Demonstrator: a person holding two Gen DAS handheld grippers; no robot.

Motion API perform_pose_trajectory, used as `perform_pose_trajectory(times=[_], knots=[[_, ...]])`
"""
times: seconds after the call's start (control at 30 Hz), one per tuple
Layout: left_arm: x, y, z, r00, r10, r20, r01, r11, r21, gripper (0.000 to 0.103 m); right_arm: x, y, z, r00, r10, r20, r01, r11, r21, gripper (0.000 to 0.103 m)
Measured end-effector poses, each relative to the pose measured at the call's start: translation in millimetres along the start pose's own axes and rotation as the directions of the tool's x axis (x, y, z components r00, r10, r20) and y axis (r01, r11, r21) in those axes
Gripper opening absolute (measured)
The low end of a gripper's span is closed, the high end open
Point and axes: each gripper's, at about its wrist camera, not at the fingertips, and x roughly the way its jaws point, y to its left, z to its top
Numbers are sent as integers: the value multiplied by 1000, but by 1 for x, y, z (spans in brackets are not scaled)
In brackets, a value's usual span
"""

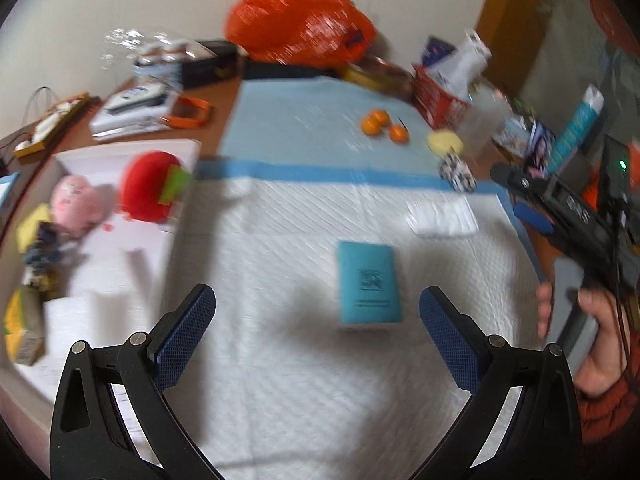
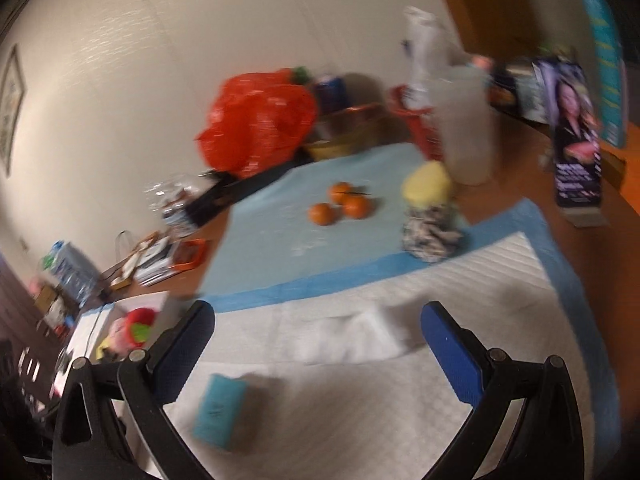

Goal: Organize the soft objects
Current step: 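Grasp the teal tissue pack with the left tool while the right tool grasps the rolled white towel, then carry the tissue pack in the left tool while the right tool carries the white towel toward the tray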

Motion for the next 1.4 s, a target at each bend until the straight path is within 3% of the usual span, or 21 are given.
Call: perform_pose_trajectory(times=[0.13, 0.27, 0.43, 0.53, 0.57, 0.6, 0.67, 0.8, 1.1, 1.27, 1.4], knots=[[27, -24, 0, 999, -14, -43, 16, 999, 43, 103, 17, -21, 1, 998, -46, -44, 46, 999, 4, 103], [52, -37, 3, 997, 4, -77, 1, 998, 67, 103, 39, -1, -8, 995, -31, -96, 22, 995, -93, 103], [75, -43, 1, 990, 67, -124, -57, 995, 83, 99, 68, 20, -17, 985, -109, -135, 81, 976, -201, 103], [83, -45, -3, 987, 75, -142, -62, 993, 97, 74, 84, 19, -23, 969, -145, -198, 99, 969, -225, 103], [85, -45, -5, 987, 74, -144, -60, 993, 101, 56, 87, 18, -25, 966, -151, -209, 101, 968, -232, 103], [85, -46, -7, 988, 87, -130, -73, 991, 113, 51, 89, 17, -27, 963, -162, -217, 108, 965, -240, 103], [83, -46, -9, 990, 65, -123, -50, 992, 116, 51, 87, 16, -31, 964, -177, -196, 123, 957, -262, 87], [76, -45, -11, 994, 47, -96, -36, 994, 107, 51, 78, 17, -28, 971, -166, -174, 113, 953, -282, 77], [22, -47, 3, 999, 31, 41, -34, 995, 97, 51, 22, 30, 1, 998, -57, -34, 49, 979, -196, 76], [-19, -42, 15, 990, 34, 135, -44, 996, 72, 51, -16, 51, 16, 998, 22, 60, -8, 975, -222, 76], [-47, -34, 20, 981, 52, 186, -61, 997, 44, 51, -39, 70, 17, 992, 97, 82, -75, 968, -238, 77]])
